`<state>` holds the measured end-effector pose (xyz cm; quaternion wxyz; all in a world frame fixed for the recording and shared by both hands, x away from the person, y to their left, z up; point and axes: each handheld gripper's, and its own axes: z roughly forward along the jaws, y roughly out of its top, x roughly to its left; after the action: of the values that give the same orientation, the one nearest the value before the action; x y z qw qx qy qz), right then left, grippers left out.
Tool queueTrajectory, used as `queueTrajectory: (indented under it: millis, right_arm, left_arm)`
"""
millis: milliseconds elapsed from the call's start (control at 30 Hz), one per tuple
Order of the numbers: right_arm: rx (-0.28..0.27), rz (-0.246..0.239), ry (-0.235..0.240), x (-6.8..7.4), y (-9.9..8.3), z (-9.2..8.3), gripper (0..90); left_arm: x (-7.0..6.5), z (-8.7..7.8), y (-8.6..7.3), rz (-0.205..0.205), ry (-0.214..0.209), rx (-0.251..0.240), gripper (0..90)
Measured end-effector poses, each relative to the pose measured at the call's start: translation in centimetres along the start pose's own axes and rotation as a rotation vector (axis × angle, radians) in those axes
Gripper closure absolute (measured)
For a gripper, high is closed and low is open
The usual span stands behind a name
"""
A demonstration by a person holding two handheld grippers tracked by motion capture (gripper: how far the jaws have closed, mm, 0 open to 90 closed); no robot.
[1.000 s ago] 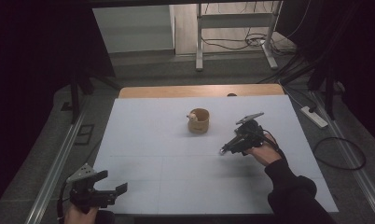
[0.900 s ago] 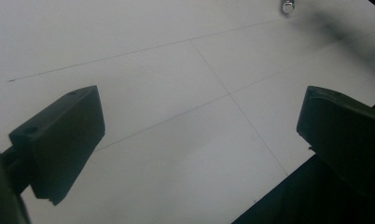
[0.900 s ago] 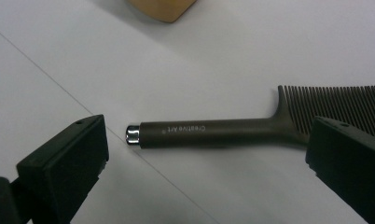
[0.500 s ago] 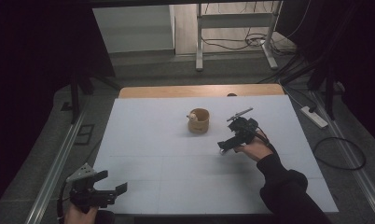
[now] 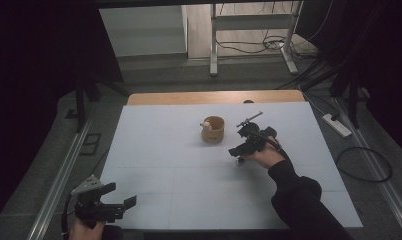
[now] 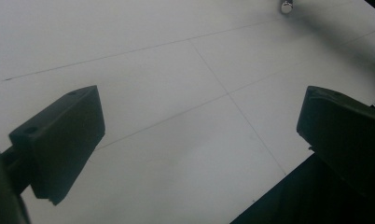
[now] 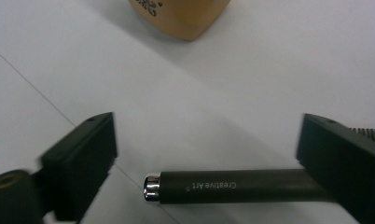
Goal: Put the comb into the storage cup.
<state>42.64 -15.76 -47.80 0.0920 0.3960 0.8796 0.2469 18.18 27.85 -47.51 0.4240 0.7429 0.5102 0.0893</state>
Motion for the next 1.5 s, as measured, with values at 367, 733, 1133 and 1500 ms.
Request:
queueTrajectory:
  millis: [367, 733, 1133, 1500]
  right_arm:
    - [0.009, -0.066, 0.061, 0.2, 0.1, -0.4, 82.7]
    - [0.025, -0.103, 0.074, 0.2, -0.4, 0.6, 89.5]
    - [0.065, -0.094, 0.076, 0.2, -1.2, 2.5, 89.6]
    - [0.072, -0.087, 0.069, 0.1, -1.7, 2.1, 89.6]
  left_arm:
    - [0.0, 0.0, 0.0, 0.003, -0.001, 0.0, 1.5]
    - [0.0, 0.0, 0.0, 0.006, -0.001, 0.002, 1.6]
    - [-0.1, 0.0, 0.0, 0.01, 0.0, 0.003, 1.6]
    - [-0.1, 0.0, 0.0, 0.011, 0.0, 0.005, 1.6]
